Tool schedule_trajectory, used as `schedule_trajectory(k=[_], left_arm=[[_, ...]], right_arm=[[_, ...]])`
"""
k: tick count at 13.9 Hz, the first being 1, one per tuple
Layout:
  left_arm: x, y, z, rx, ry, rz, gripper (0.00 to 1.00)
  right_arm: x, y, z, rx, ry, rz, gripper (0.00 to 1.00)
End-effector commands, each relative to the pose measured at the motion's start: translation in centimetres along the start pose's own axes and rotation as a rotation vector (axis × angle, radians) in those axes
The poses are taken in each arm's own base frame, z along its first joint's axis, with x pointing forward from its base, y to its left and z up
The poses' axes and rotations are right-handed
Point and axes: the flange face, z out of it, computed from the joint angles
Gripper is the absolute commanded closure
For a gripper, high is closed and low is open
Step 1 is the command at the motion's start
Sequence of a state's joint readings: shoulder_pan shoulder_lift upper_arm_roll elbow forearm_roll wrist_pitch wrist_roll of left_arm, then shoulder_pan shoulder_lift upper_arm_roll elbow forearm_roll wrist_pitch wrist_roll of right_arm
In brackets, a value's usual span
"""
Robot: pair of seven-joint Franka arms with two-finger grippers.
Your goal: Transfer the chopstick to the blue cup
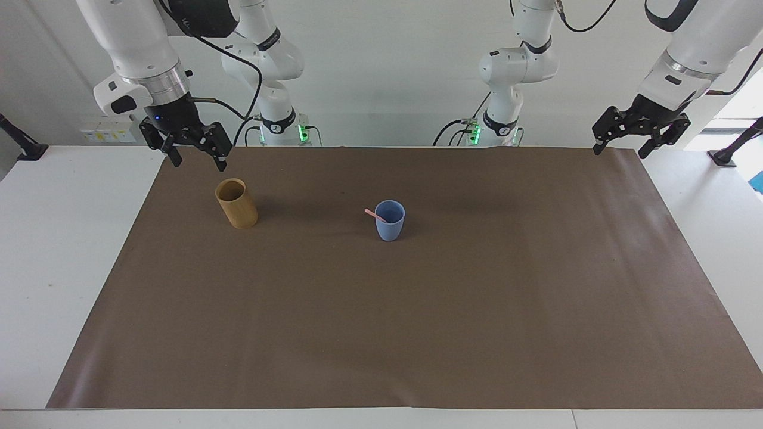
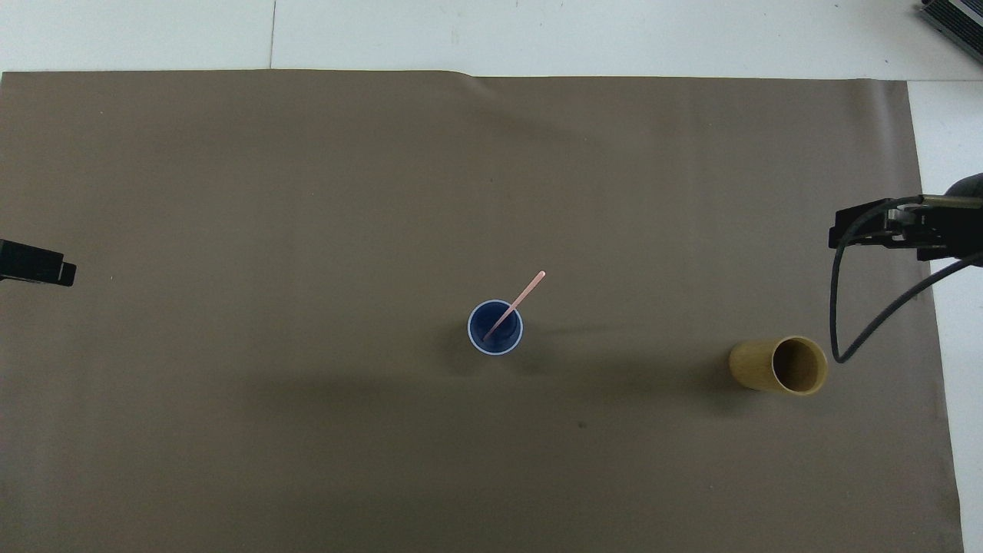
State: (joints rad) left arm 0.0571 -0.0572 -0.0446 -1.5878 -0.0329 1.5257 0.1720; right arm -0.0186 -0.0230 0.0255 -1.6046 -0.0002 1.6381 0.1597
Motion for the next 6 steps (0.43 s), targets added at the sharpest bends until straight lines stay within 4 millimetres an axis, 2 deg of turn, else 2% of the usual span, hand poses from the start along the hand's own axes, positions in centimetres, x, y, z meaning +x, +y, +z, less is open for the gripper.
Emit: schedule_trajectory(k=[1, 6], left_arm=[[-0.45, -0.22, -0.23, 0.01, 0.003, 0.006, 0.0], [-0.46, -0.3, -0.17, 0.01, 0.002, 0.004, 0.0]], right_arm=[[-0.46, 0.05, -0.29, 0.014, 0.001, -0.022, 0.0], [-0.51, 0.04, -0.17, 0.015, 0.0, -0.023, 0.0]])
